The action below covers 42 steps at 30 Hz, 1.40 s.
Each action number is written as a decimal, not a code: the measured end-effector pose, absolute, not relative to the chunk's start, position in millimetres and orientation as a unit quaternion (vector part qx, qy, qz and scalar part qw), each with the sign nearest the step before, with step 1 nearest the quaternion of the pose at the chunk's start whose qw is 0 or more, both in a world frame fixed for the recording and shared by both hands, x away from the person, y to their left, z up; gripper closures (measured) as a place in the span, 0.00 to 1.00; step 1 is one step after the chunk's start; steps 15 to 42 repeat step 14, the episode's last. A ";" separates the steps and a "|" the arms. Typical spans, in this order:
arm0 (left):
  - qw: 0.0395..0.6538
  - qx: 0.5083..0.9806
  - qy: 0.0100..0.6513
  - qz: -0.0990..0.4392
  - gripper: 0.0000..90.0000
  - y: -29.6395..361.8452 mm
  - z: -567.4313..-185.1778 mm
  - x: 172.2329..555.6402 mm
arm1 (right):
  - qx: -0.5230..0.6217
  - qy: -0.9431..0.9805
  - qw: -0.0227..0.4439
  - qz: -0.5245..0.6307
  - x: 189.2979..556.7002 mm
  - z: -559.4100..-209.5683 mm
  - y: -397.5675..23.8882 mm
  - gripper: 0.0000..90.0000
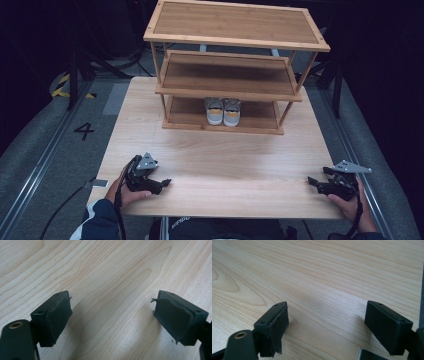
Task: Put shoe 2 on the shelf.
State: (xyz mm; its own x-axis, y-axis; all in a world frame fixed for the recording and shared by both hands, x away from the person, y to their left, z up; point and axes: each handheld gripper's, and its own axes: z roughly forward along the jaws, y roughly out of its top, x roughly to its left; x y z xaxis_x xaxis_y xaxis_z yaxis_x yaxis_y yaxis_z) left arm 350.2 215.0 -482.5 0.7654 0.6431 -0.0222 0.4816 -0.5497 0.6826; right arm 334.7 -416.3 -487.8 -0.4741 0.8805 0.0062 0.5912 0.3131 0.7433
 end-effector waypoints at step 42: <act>0.349 0.872 0.323 0.117 0.16 214.6 -482.7 350.3 | 0.472 0.782 0.206 0.353 335.0 -487.8 -416.8 0.22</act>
